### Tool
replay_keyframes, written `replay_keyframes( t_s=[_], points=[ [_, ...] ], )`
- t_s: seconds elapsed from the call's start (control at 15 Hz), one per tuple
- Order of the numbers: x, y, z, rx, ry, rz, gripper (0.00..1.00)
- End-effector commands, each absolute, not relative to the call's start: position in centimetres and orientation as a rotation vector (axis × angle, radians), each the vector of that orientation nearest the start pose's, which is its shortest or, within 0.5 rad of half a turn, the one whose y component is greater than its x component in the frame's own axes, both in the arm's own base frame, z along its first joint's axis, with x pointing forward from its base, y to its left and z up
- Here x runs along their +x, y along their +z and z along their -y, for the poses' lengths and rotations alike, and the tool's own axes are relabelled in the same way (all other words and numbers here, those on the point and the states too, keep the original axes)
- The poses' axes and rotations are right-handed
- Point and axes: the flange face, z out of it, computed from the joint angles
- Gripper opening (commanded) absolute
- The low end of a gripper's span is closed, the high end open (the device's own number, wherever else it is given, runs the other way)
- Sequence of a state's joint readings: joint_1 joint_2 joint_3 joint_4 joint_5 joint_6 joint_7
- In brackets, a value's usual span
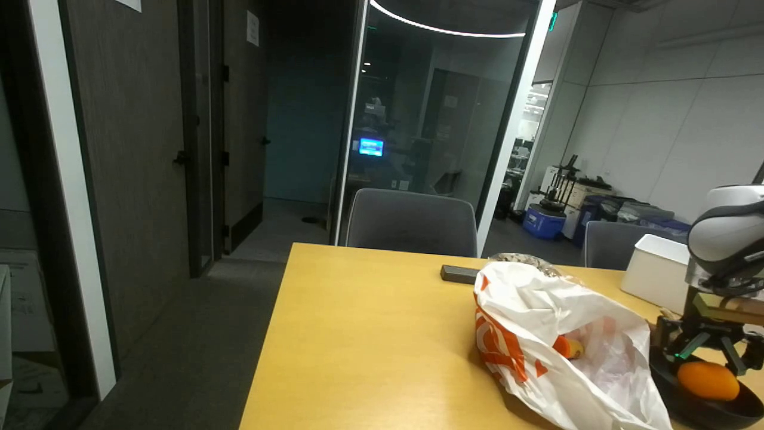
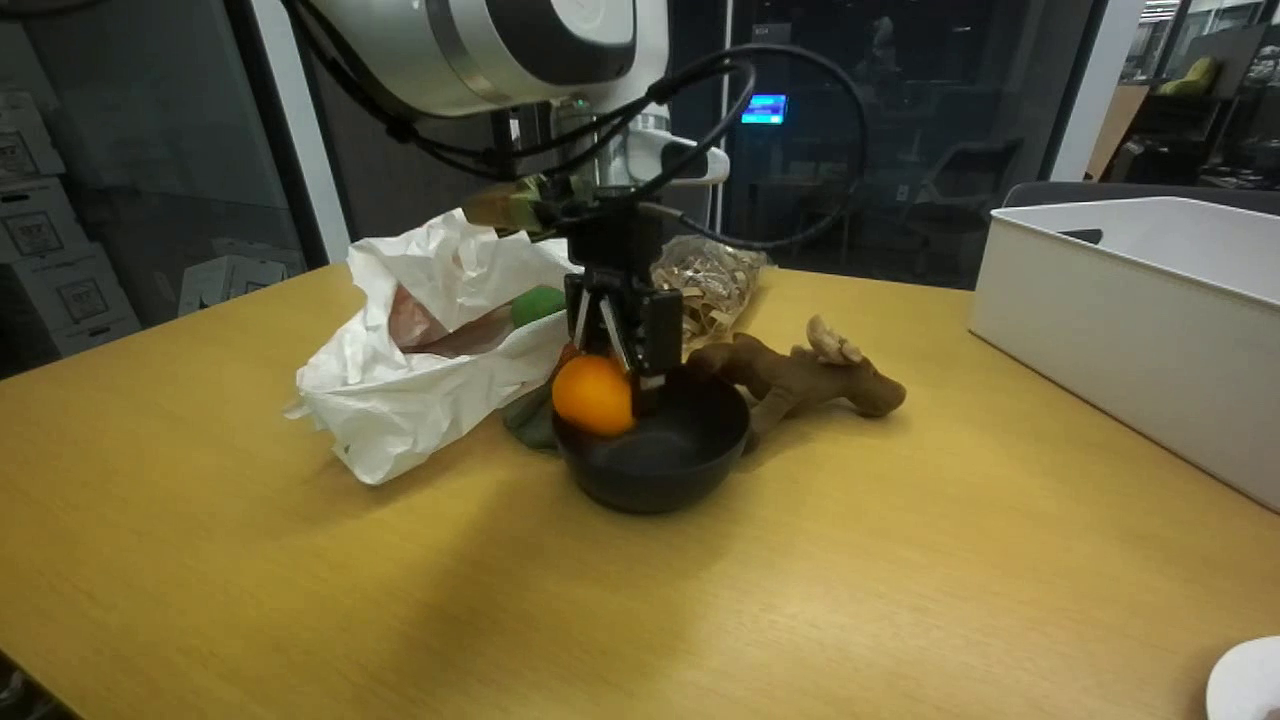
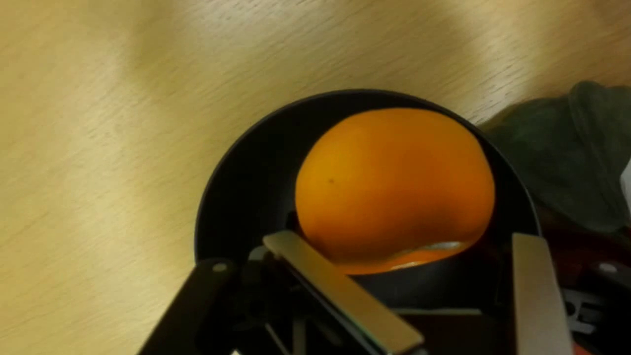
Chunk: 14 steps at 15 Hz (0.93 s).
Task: Remove the fruits and container from the plastic and put them in the bowl.
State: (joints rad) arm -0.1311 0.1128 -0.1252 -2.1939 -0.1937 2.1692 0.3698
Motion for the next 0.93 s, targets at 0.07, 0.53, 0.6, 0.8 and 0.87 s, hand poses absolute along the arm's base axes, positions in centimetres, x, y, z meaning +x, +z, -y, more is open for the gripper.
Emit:
replay_keyframes(
  t_s=[0.07,0.53,0.6,0.8,0.87],
  points=[
    [52.0,31.6,14.0,-3.179,0.131,-0.946,0.95],
    [50.6,35.7,13.0,-3.103,0.004,-0.832,1.0],
    [50.5,36.7,11.9,-3.102,-0.021,-0.763,1.0],
    [50.3,39.8,8.4,-3.089,-0.097,-0.546,1.0],
    [50.3,40.6,7.0,-3.08,-0.116,-0.472,1.0]
  ],
)
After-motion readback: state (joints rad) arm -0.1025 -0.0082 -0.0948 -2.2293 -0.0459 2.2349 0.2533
